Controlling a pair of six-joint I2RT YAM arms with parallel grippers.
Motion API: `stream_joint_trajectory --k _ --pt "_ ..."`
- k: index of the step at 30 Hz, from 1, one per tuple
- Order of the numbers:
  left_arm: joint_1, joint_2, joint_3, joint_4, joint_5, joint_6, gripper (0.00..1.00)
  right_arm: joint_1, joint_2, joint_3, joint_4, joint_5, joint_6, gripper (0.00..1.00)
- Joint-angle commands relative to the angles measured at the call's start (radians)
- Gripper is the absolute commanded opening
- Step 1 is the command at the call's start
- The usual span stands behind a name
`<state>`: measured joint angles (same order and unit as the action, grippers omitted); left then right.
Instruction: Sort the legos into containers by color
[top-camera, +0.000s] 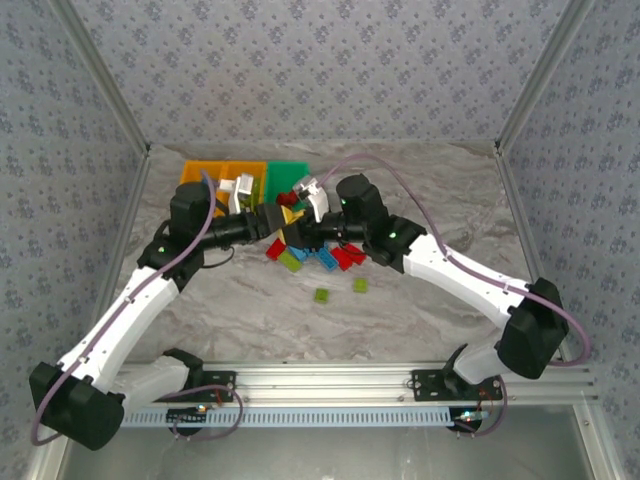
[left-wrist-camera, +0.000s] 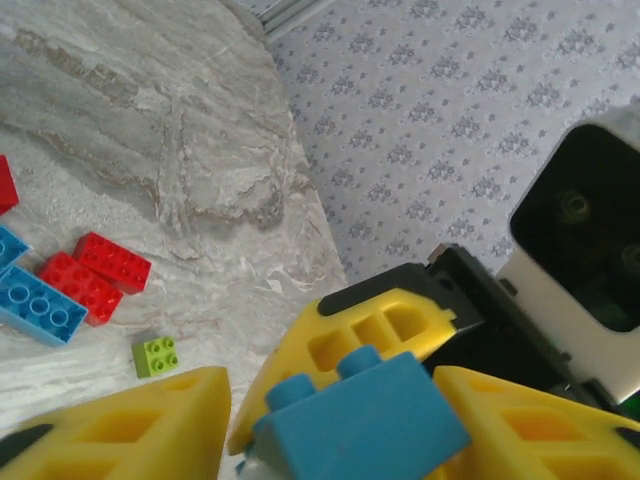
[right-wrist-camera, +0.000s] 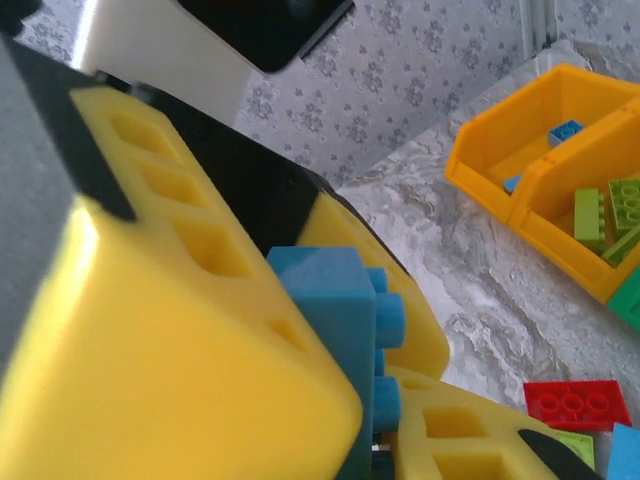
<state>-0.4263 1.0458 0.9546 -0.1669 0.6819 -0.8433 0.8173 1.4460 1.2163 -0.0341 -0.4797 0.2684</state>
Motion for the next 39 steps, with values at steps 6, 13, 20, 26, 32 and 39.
stream_joint_trajectory --k 6,13,20,26,32,39 --pt "-0.005 -0.018 -0.004 -0.038 -0.043 0.018 0.17 0.028 0.017 0.057 -0.052 0.040 -0.044 0.27" --pt "0.007 -0.097 0.006 -0.105 -0.380 0.108 0.08 0.041 -0.022 0.025 -0.070 0.069 -0.040 0.68" --pt "0.167 0.021 0.054 -0.094 -0.680 0.201 0.08 0.039 -0.201 -0.144 -0.018 0.262 0.015 0.87" --pt "0.348 0.382 0.226 -0.053 -0.818 0.227 0.08 0.041 -0.329 -0.225 -0.048 0.320 0.046 0.88" --pt "0.417 0.696 0.504 -0.104 -0.824 0.266 0.21 0.047 -0.473 -0.310 -0.125 0.383 0.062 0.89" --pt "0.459 0.866 0.711 -0.233 -0.780 0.243 0.54 0.040 -0.632 -0.369 -0.256 0.492 0.084 0.91"
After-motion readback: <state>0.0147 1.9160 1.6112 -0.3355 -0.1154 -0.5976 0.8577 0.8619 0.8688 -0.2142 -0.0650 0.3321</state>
